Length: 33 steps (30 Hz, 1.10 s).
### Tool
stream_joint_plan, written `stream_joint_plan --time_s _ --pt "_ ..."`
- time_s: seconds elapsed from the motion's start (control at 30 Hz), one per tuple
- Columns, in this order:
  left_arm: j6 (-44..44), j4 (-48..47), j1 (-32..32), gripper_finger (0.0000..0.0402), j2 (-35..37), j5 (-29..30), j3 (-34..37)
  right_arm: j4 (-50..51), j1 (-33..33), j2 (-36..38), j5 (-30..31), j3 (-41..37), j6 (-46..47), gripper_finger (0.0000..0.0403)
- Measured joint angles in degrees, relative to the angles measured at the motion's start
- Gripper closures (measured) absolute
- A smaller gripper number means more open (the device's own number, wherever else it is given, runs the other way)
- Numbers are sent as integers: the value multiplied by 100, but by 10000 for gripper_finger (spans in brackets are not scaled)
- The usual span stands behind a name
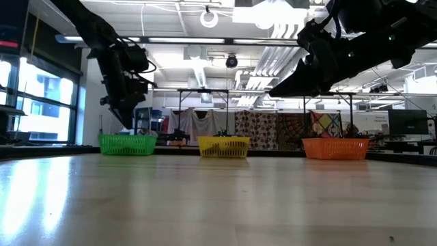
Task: Sort rubber bands into baskets
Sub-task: Put the purple rubber band into the green bin, then return to Home Position
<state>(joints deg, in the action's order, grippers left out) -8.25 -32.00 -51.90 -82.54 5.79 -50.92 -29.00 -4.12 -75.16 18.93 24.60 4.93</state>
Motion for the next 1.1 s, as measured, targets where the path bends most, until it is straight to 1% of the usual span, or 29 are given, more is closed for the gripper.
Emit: stream_joint_plan --time_s 0.17,0.3,0.37,0.5,0.6,0.83,0.93,0.97,1.03,1.1 --pt "-96 -36 289 336 63 35 4 1 0 0 -1 0 -4 403" --pt "-138 -26 575 311 302 315 7 1 0 0 -1 0 -4 403" --pt "-123 86 718 301 498 336 36 1 0 0 -1 0 -4 403" --pt "-31 792 1064 289 1040 334 361 1 0 0 -1 0 -4 403" --pt "26 1467 1356 289 1490 329 695 1 0 0 -1 0 -4 403" --pt "35 2670 2101 288 2341 144 1440 20 0 0 -1 0 -6 403" --pt "150 3036 2401 288 2633 -107 1724 149 6 0 -1 2 -60 403" --pt "199 3301 2500 288 2721 -230 1840 158 25 0 -14 2 -114 403" --pt "205 3868 2675 289 2872 -454 2107 112 128 0 -337 2 -136 403" --pt "212 4343 2810 290 2973 -563 2363 54 307 0 -984 2 -171 403"
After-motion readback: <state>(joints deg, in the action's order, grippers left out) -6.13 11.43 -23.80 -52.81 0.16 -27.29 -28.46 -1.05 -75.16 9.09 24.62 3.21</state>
